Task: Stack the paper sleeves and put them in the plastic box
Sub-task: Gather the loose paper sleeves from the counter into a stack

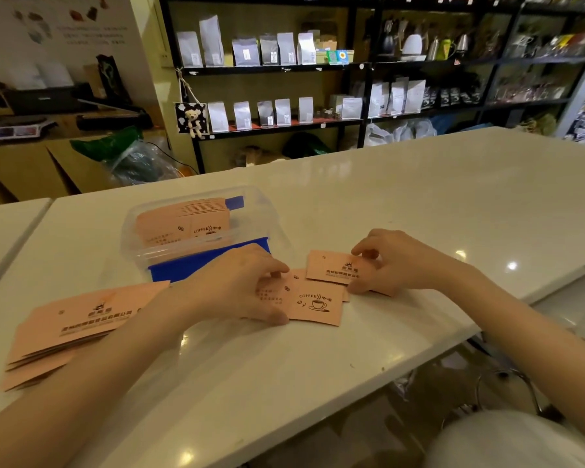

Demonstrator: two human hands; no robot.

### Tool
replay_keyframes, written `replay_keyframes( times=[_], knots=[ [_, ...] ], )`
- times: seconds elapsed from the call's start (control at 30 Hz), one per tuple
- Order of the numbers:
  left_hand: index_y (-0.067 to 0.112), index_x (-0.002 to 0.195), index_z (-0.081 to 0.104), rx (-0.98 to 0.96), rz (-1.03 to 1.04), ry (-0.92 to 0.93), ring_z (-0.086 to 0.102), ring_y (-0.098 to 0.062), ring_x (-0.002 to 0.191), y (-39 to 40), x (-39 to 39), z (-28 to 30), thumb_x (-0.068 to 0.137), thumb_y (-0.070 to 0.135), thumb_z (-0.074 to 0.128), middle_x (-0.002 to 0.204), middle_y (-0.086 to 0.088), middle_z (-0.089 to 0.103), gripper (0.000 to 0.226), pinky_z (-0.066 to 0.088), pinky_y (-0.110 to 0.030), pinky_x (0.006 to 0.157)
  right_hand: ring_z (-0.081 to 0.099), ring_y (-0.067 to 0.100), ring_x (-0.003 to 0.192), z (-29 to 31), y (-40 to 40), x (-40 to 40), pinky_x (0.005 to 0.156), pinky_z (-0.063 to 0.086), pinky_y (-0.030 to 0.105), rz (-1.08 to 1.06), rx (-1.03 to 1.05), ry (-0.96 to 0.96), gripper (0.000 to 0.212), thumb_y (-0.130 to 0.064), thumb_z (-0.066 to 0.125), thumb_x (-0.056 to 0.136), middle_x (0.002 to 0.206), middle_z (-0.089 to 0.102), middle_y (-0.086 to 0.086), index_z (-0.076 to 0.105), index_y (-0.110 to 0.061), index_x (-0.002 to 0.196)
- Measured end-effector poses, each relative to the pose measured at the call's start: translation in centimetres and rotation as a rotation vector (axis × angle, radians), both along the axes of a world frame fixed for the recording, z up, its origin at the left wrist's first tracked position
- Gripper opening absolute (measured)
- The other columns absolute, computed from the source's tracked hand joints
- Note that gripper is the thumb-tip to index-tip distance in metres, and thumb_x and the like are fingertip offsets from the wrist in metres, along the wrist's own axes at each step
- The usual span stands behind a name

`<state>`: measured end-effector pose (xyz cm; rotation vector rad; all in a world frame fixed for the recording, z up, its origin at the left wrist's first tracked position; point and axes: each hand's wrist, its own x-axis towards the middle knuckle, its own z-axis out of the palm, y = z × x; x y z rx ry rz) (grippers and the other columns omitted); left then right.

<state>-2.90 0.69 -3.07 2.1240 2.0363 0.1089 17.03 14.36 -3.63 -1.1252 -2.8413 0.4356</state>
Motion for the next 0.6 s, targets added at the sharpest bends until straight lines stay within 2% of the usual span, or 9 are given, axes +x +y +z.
replay_keyframes(
  times=[0.1, 0.27, 0.37, 0.43, 0.5, 0.6],
  knots=[
    [0.030, 0.131, 0.039, 0.052, 0.010, 0.017, 0.045, -0.008, 0.115, -0.3, 0.2, 0.6, 0.068, 0.053, 0.066, 0.129, 0.010, 0.050, 0.073, 0.034, -0.020, 0.091, 0.052, 0.015, 0.097, 0.8, 0.0, -0.3, 0.084, 0.047, 0.032, 0.001, 0.005, 0.126, 0.066, -0.053, 0.069, 0.064, 0.108, 0.054, -0.001, 0.054, -0.019, 0.119],
    [0.029, 0.124, 0.045, 0.209, 0.053, -0.058, 0.047, -0.007, 0.102, -1.6, -0.3, 2.6, 0.066, 0.049, 0.070, 0.121, 0.010, 0.056, 0.067, 0.038, -0.018, 0.082, 0.054, 0.006, 0.090, 3.3, -0.9, -1.6, 0.075, 0.043, 0.018, 0.055, -0.029, 0.369, 0.058, -0.048, 0.071, 0.064, 0.103, 0.058, -0.006, 0.058, -0.024, 0.115],
    [0.030, 0.128, 0.040, 0.275, 0.102, -0.134, 0.045, -0.006, 0.105, -3.3, -1.1, 3.5, 0.063, 0.048, 0.072, 0.118, 0.012, 0.055, 0.074, 0.038, -0.020, 0.089, 0.053, 0.006, 0.093, 4.7, -2.1, -3.1, 0.071, 0.040, 0.015, 0.123, -0.056, 0.470, 0.055, -0.049, 0.071, 0.065, 0.104, 0.058, -0.008, 0.058, -0.028, 0.114],
    [0.032, 0.130, 0.037, 0.313, 0.132, -0.179, 0.047, -0.002, 0.103, -4.7, -1.8, 4.0, 0.062, 0.046, 0.073, 0.117, 0.015, 0.054, 0.078, 0.037, -0.014, 0.088, 0.051, 0.008, 0.097, 5.3, -3.2, -4.6, 0.073, 0.040, 0.014, 0.175, -0.059, 0.499, 0.054, -0.047, 0.071, 0.066, 0.107, 0.055, -0.008, 0.056, -0.029, 0.114],
    [0.045, 0.129, 0.030, 0.369, 0.168, -0.212, 0.049, 0.006, 0.095, -6.2, -2.5, 4.5, 0.062, 0.042, 0.075, 0.106, 0.025, 0.051, 0.080, 0.039, -0.003, 0.078, 0.046, 0.008, 0.101, 5.5, -4.2, -6.3, 0.077, 0.037, 0.012, 0.241, -0.053, 0.506, 0.052, -0.044, 0.070, 0.066, 0.110, 0.051, -0.009, 0.054, -0.030, 0.114],
    [0.063, 0.111, 0.016, 0.438, 0.286, -0.186, 0.046, 0.011, 0.085, -8.6, -3.8, 4.6, 0.062, 0.040, 0.076, 0.096, 0.035, 0.040, 0.080, 0.032, 0.009, 0.068, 0.037, 0.005, 0.103, 5.6, -5.6, -9.2, 0.078, 0.030, 0.008, 0.341, -0.033, 0.475, 0.053, -0.045, 0.070, 0.066, 0.112, 0.042, -0.014, 0.052, -0.032, 0.114]
  ],
)
